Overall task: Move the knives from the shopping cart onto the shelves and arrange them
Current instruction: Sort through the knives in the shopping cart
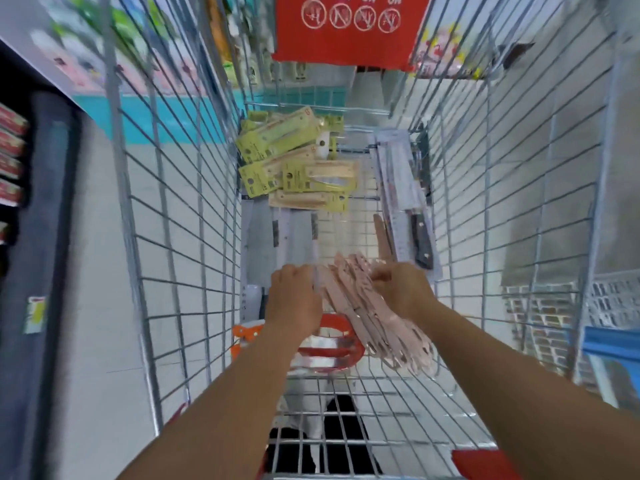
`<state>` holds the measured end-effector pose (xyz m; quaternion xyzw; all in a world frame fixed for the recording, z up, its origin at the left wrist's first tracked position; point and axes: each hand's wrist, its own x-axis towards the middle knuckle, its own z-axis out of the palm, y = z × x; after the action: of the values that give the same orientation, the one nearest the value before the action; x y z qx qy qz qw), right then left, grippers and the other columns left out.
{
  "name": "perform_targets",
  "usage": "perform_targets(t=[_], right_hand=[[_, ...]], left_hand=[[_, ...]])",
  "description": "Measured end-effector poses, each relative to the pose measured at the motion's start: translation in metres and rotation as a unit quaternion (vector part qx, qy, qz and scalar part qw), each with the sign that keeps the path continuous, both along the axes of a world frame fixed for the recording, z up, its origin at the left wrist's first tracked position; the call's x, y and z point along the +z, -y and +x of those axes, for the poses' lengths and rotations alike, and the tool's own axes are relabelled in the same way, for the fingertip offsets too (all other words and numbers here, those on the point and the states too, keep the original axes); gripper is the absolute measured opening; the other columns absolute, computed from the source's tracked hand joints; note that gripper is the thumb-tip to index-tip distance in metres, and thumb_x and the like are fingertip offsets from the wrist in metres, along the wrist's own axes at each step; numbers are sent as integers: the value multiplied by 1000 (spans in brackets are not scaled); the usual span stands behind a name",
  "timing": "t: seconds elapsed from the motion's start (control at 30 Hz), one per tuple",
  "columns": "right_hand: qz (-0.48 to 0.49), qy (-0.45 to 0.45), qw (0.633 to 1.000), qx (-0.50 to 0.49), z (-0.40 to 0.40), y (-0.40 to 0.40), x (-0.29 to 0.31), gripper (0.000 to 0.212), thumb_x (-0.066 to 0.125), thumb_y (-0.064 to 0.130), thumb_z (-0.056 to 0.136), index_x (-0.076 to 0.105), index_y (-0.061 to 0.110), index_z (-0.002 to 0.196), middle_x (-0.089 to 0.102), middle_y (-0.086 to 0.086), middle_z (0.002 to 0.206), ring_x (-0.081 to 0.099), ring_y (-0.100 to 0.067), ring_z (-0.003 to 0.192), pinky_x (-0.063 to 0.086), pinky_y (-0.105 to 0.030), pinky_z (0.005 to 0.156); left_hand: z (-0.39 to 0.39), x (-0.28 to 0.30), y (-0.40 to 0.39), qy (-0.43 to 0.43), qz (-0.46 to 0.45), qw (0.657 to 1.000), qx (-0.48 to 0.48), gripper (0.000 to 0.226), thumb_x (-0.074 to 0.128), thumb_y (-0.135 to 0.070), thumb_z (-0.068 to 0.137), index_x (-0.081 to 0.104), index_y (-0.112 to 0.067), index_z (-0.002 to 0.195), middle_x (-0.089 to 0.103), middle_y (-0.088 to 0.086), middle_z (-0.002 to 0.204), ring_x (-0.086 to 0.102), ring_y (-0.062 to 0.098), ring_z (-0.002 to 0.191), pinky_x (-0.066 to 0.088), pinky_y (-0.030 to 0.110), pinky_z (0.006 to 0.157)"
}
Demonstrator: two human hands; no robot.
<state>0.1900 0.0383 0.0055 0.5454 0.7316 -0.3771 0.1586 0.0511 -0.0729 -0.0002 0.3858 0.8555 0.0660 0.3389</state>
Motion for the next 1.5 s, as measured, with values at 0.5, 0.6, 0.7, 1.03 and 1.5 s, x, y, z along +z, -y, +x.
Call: perform_targets(t=[0.5, 0.6, 0.7, 1.03, 1.5], right_hand=[[23, 62, 995, 70, -97, 73, -26, 34, 55, 15, 90, 43, 11, 121, 49, -11, 122, 53, -22, 95, 30, -26, 62], [7, 33, 999, 2, -93, 86, -47, 41, 47, 12, 93, 36, 5, 131, 45, -16, 131, 56, -33, 106, 44, -34, 77], [-29, 51, 998, -34, -88, 91, -59, 64, 67, 16, 82, 33, 2, 133, 53, -17, 124, 61, -31, 102, 50, -33, 76], [-51, 76, 992, -84, -80, 87, -75, 31, 73, 23, 76, 61, 5, 98, 62, -6, 83, 58, -21, 71, 31, -22, 44], [2, 77, 995, -63, -69, 96, -72, 35, 75, 24, 76, 55, 9, 101, 64, -3, 92, 65, -21, 84, 48, -27, 60]], left_hand=[[-37, -27, 20, -7, -157, 978, 134, 48, 45, -17, 93, 31, -15, 139, 44, 15, 130, 54, 33, 111, 46, 41, 87], [-33, -31, 23, 8, -158, 976, 148, 52, 51, -15, 91, 28, -11, 138, 41, 16, 127, 57, 33, 102, 45, 37, 78], [-29, -33, 26, 7, -151, 975, 165, 53, 55, -11, 91, 28, -9, 136, 41, 18, 126, 59, 32, 98, 43, 34, 71], [-30, -31, 33, -9, -144, 976, 161, 19, 48, -8, 94, 56, -7, 112, 64, 10, 110, 63, 27, 99, 41, 30, 68], [-14, -18, 49, 37, -166, 969, -179, 27, 44, -23, 95, 60, -16, 115, 58, 10, 114, 42, 25, 112, 42, 36, 83]])
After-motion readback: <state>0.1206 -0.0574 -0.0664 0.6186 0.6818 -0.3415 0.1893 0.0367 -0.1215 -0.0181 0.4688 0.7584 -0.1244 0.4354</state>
